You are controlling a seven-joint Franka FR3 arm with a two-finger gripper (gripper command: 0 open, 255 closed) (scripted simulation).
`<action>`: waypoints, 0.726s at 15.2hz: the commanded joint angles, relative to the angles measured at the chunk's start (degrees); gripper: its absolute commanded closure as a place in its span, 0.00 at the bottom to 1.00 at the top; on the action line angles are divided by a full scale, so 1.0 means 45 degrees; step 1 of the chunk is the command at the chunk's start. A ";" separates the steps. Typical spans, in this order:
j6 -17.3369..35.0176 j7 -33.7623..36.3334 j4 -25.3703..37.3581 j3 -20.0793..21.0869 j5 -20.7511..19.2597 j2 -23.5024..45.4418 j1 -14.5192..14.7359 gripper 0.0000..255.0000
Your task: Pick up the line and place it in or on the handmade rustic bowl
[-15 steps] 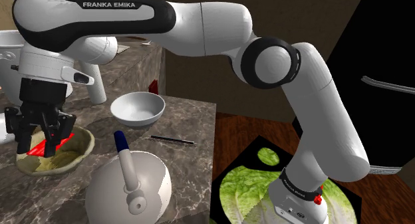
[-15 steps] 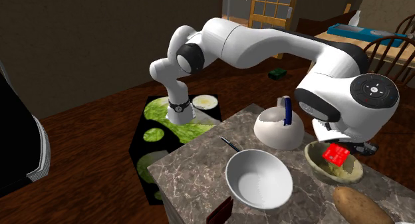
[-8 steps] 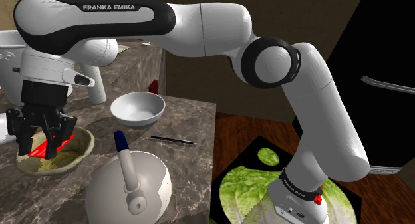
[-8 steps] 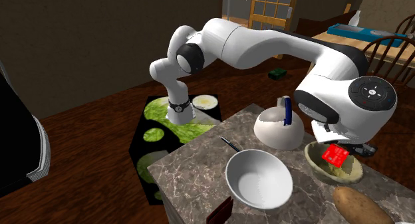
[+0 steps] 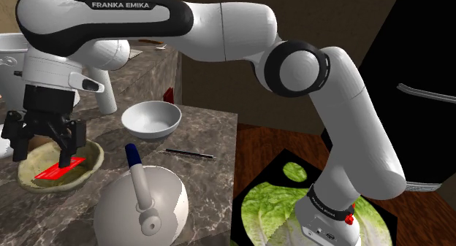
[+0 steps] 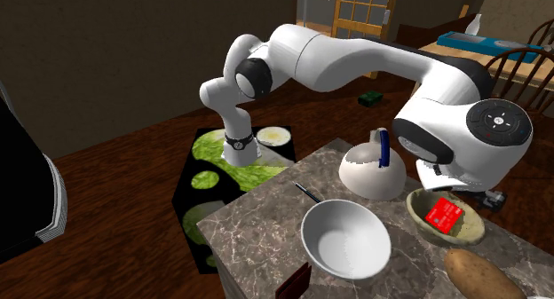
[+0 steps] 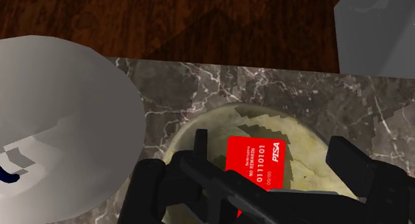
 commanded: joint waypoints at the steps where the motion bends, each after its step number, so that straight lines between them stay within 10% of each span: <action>1: -0.0574 0.0056 0.0493 -0.0013 -0.0020 -0.0035 -0.0127 0.00; 11: -0.1343 0.0156 0.1311 -0.0035 -0.0072 0.0058 -0.0236 0.00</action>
